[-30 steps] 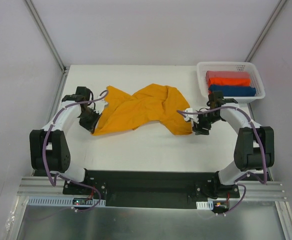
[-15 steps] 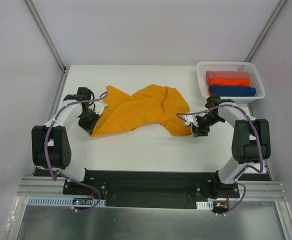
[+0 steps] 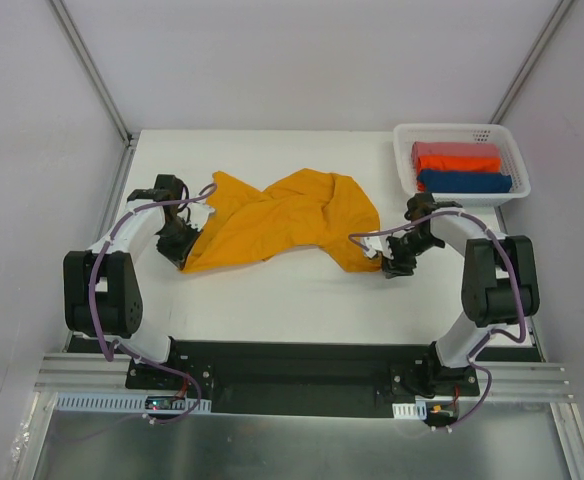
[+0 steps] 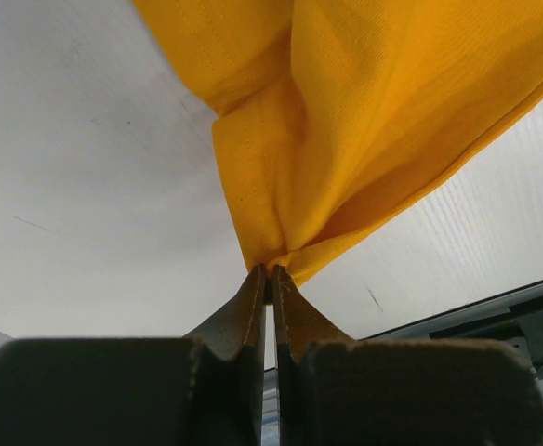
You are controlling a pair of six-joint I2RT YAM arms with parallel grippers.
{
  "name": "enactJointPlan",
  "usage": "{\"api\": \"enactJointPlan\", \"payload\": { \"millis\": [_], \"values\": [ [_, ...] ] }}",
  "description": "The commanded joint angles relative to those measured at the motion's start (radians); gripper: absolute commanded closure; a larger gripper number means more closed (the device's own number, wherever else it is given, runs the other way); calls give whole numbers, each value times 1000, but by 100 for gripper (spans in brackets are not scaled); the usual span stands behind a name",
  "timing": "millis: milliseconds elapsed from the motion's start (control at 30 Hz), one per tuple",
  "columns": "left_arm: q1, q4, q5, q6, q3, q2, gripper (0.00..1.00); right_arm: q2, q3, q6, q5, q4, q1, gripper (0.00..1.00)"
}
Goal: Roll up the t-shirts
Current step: Flatten out the T-shirt at the center of the board.
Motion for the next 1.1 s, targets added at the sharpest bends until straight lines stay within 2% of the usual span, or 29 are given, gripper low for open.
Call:
{"api": "enactJointPlan", "payload": {
  "millis": [0,167,333,433,533,567,600,667,700,767,833,900,933,967,1067],
  "values": [
    [6,-27,6,-12,8,5,100,13,-12,-298,13,9,30,52],
    [5,-24,15,-15,-3,5,100,19,-21,-248,39,56,54,54],
    [6,-18,22,-18,-3,7,100,24,-40,-199,82,129,79,61],
    [6,-17,23,-16,-7,7,100,31,-32,-179,87,130,82,70],
    [6,-7,29,-18,0,16,100,28,-32,-153,99,138,83,84],
    [6,-9,35,-19,5,18,100,22,-32,-139,103,139,86,94],
    [6,-7,38,-21,14,22,100,13,-32,-108,117,145,88,99],
    [6,-9,29,-24,55,28,100,-13,-6,-55,146,155,94,99],
    [6,-7,23,-28,75,33,100,-21,15,-18,183,156,95,99],
    [5,-7,22,-39,152,35,100,-31,103,164,217,104,89,99],
    [6,-9,54,-56,240,27,100,-21,286,382,252,-12,85,99],
    [6,-9,89,-82,302,22,100,-13,461,503,225,-78,69,99],
    [5,-9,106,-91,363,22,100,-16,503,565,220,-92,63,99],
    [3,-12,121,-102,394,22,100,-21,549,713,223,-88,60,99],
    [0,-10,178,-127,488,5,100,-2,745,849,228,-179,68,99]
  ]
}}
